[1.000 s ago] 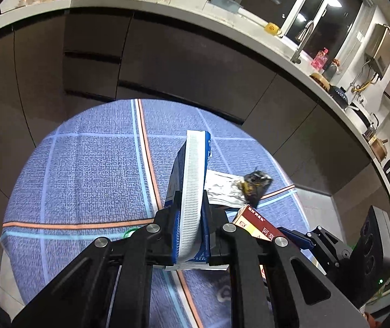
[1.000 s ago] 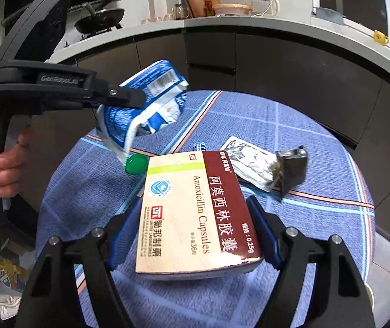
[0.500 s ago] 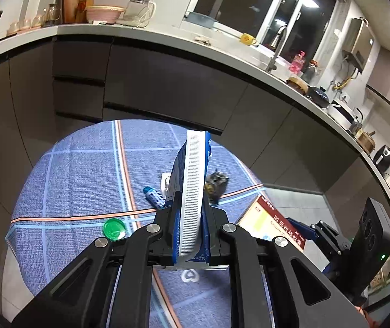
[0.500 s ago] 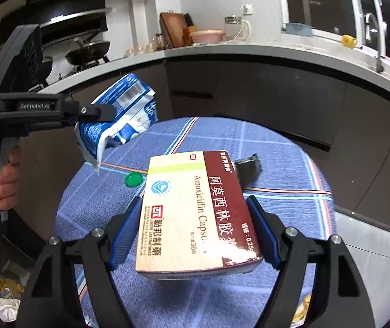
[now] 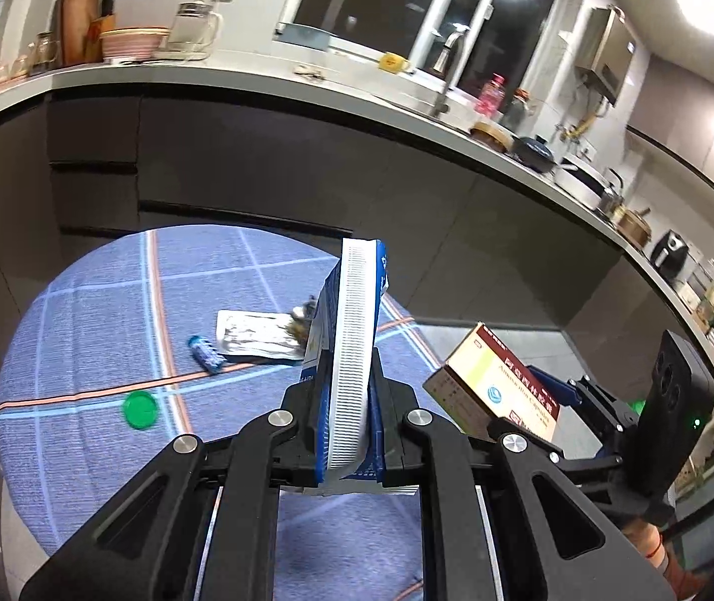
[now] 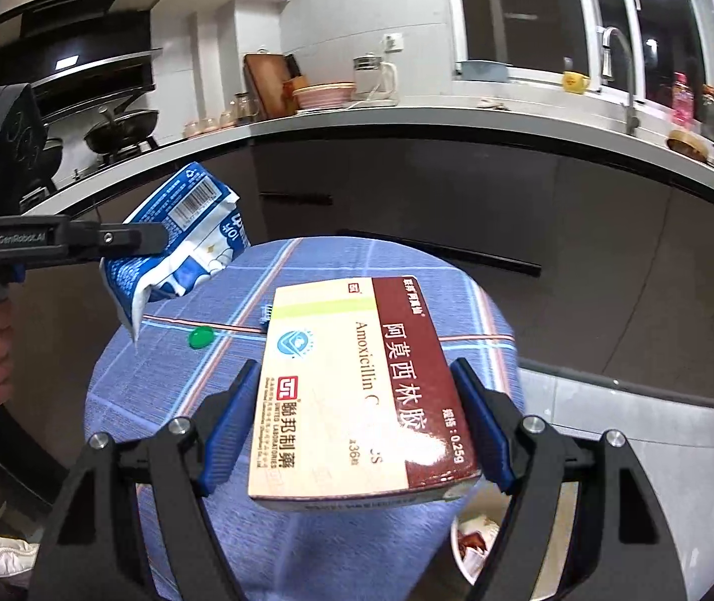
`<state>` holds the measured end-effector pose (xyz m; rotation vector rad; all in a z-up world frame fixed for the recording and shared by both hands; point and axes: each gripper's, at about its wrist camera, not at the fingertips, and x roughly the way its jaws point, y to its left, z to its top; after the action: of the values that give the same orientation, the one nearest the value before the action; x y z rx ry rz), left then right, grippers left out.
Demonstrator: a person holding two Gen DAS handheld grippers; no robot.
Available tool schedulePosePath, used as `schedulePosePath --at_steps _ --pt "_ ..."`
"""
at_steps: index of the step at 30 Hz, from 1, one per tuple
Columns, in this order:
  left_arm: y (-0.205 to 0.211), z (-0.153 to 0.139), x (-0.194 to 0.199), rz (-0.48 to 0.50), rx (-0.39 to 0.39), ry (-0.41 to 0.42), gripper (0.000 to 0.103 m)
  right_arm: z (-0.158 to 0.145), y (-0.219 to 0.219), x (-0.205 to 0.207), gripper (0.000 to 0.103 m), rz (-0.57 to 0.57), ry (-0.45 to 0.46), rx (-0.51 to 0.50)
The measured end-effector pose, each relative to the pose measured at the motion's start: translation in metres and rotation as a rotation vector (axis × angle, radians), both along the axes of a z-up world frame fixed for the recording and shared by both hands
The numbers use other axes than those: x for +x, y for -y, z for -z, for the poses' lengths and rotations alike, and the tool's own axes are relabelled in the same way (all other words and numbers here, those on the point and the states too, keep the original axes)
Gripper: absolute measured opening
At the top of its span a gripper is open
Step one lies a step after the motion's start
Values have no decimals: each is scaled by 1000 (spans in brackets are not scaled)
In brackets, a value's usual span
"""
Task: Collect trash
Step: 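Carry carton and medicine box over the bin and open both tools to drop them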
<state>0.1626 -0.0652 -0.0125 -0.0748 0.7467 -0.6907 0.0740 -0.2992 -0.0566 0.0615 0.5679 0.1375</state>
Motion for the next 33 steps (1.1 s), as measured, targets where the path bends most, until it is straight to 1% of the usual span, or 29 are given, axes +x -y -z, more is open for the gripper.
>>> schedulePosePath --at_steps 10,20,25,33 --pt "52 7 -11 123 15 -6 11 5 46 -31 76 115 -5 1" --pt "115 23 -18 227 38 -33 11 25 92 -56 76 222 -30 29" --pt "143 37 -14 263 51 -66 11 37 111 -64 76 262 -45 41" --pt "184 67 -12 324 100 -109 12 64 138 -71 76 321 -89 78"
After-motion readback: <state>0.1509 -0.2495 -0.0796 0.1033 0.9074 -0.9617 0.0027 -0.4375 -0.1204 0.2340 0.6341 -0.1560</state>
